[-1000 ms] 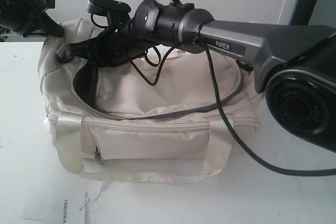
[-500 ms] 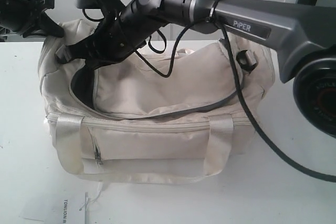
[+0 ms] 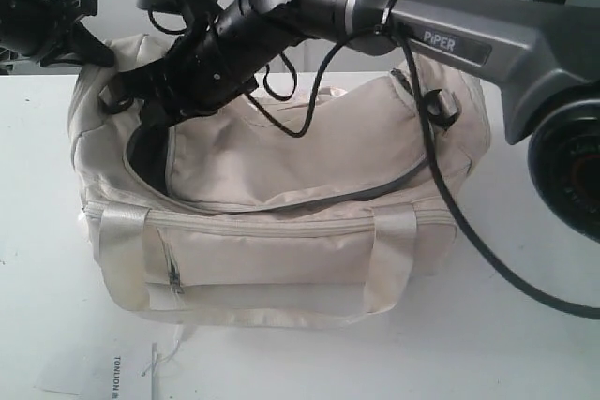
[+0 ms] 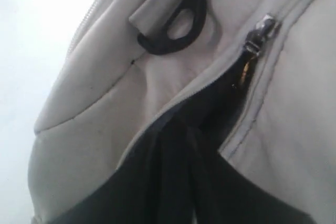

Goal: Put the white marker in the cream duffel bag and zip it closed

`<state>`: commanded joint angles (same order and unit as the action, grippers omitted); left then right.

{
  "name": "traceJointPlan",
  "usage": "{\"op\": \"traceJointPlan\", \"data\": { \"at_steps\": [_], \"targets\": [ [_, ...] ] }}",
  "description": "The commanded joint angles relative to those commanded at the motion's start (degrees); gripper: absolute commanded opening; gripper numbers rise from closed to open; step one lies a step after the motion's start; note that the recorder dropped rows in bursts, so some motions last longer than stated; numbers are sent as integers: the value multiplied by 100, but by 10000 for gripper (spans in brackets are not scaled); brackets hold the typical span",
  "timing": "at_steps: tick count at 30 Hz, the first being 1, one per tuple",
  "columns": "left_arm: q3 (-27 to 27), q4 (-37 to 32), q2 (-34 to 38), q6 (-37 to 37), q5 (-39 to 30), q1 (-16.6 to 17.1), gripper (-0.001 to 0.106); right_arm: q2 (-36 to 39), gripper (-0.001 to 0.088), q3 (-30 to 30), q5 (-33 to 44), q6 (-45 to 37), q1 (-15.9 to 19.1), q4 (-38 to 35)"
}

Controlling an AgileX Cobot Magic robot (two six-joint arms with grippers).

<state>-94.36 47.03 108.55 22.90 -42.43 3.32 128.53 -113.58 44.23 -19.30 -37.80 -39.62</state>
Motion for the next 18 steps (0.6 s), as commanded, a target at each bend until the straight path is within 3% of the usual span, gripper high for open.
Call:
{"op": "traceJointPlan", "data": {
  "at_steps": [5, 10, 16, 18],
  "targets": [
    [0, 0, 0, 0, 0, 0, 3, 300, 217, 0, -963, -98, 16, -129],
    [0, 0, 0, 0, 22, 0, 3, 300, 219, 0, -1317, -98, 129, -47],
    [0, 0, 0, 0, 22, 0, 3, 300, 412, 0, -1603, 68, 216, 95],
    [0, 0, 0, 0, 22, 0, 3, 300, 419, 0, -1614, 68, 216, 40]
  ]
}}
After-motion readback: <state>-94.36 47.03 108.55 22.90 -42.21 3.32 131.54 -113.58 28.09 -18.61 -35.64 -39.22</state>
